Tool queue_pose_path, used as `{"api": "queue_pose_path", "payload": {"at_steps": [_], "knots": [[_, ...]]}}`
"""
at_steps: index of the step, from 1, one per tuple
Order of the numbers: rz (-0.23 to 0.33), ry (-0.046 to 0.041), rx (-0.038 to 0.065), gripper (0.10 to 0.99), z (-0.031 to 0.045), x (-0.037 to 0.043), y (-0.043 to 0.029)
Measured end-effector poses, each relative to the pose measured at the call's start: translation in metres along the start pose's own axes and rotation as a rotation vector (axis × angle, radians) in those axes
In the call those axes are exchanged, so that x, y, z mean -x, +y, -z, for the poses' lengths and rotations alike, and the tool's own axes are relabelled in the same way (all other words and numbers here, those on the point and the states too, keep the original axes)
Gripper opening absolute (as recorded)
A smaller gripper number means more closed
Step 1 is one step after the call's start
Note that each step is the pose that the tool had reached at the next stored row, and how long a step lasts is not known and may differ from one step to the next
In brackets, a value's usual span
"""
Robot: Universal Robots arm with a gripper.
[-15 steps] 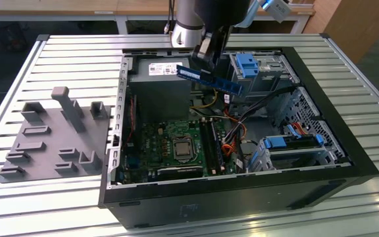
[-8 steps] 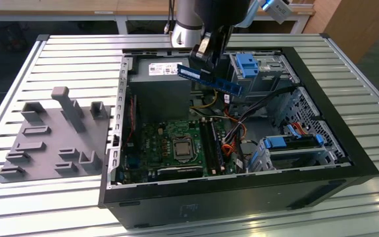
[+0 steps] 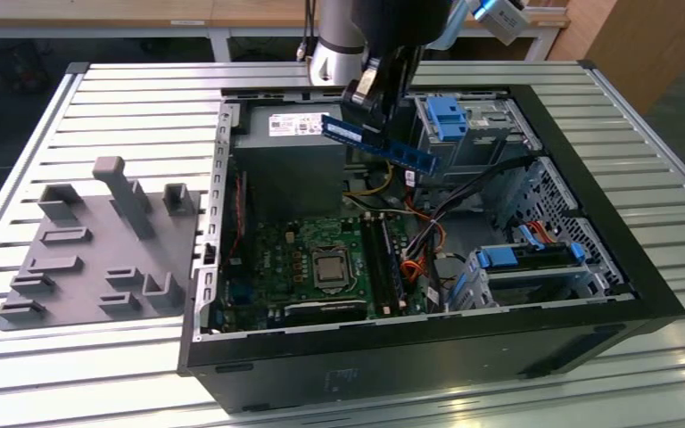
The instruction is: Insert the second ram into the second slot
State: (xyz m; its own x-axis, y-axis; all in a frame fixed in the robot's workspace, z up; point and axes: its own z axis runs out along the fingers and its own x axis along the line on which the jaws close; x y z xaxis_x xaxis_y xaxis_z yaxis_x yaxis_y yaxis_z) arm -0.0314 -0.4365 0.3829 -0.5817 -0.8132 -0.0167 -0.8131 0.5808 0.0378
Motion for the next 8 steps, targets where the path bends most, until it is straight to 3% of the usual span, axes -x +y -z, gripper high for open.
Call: {"api": "queue_pose_path", "payload": {"at_steps": [8], "knots": [[-0.035, -0.0013, -0.001, 0.133, 0.0000, 0.0000, 0.0000]]}}
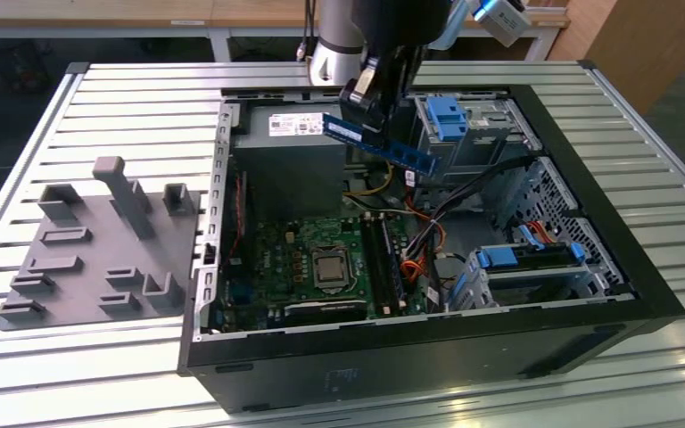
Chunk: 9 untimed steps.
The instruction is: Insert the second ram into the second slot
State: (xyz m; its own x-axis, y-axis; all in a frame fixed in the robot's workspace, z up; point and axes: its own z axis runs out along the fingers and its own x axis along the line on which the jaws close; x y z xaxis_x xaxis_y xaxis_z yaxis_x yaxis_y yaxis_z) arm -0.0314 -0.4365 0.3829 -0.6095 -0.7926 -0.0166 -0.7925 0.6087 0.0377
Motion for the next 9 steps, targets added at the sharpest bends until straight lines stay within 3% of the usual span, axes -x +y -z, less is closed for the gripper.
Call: {"api": "queue_pose_path", "payload": {"at_steps": [9], "knots": [[-0.035, -0.0013, -0.001, 0.133, 0.0000, 0.0000, 0.0000]]}}
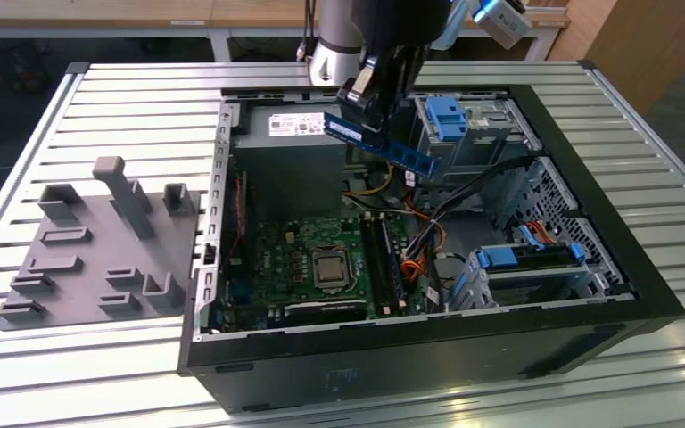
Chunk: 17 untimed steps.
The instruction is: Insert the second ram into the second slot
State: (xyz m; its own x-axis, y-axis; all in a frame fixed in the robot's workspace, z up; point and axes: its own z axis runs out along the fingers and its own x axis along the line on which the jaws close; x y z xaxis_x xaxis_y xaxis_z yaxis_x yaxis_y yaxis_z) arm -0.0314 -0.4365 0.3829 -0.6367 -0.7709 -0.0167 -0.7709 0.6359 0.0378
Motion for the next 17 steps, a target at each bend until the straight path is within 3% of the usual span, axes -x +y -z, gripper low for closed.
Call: {"api": "queue_pose_path", "payload": {"at_steps": [17], "knots": [[-0.063, -0.0024, -0.001, 0.133, 0.0000, 0.0000, 0.0000]]}}
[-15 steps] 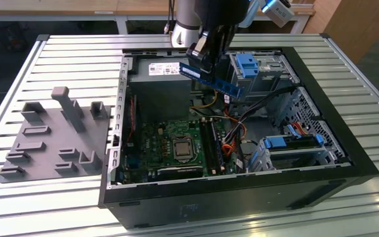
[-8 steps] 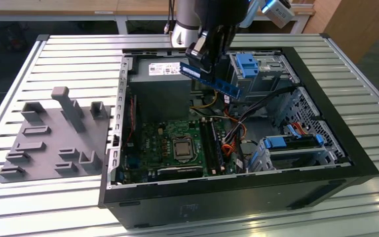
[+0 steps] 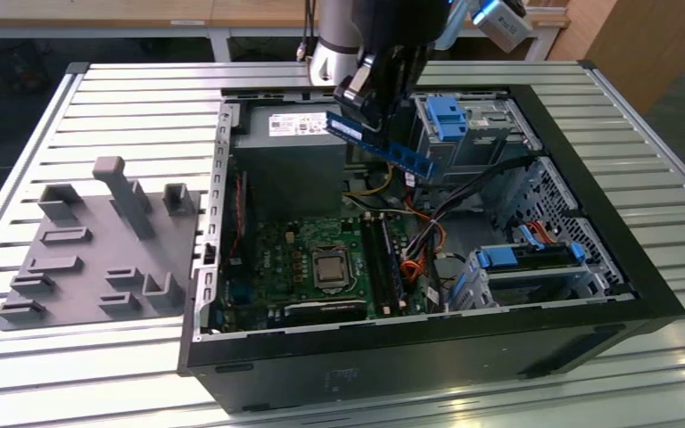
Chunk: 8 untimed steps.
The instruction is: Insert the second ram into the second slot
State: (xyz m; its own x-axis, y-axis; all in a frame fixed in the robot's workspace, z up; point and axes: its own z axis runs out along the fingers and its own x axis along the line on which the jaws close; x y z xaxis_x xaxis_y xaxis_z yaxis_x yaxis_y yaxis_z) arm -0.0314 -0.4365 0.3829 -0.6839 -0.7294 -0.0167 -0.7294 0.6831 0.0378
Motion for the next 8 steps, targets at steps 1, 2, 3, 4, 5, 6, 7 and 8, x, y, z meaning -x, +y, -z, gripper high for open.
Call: {"api": "queue_pose_path", "payload": {"at_steps": [1, 2, 3, 4, 5, 6, 7, 8], "knots": [[-0.004, -0.0002, 0.000, 0.133, 0.0000, 0.0000, 0.0000], [-0.007, -0.0003, 0.000, 0.133, 0.0000, 0.0000, 0.0000], [-0.011, -0.0004, 0.000, 0.133, 0.0000, 0.0000, 0.0000], [-0.015, -0.0005, 0.000, 0.133, 0.0000, 0.0000, 0.0000], [-0.019, -0.0007, 0.000, 0.133, 0.0000, 0.0000, 0.0000], [-0.022, -0.0008, 0.000, 0.133, 0.0000, 0.0000, 0.0000], [-0.026, -0.0010, 0.000, 0.133, 0.0000, 0.0000, 0.0000], [-0.029, -0.0011, -0.001, 0.133, 0.0000, 0.0000, 0.0000]]}}
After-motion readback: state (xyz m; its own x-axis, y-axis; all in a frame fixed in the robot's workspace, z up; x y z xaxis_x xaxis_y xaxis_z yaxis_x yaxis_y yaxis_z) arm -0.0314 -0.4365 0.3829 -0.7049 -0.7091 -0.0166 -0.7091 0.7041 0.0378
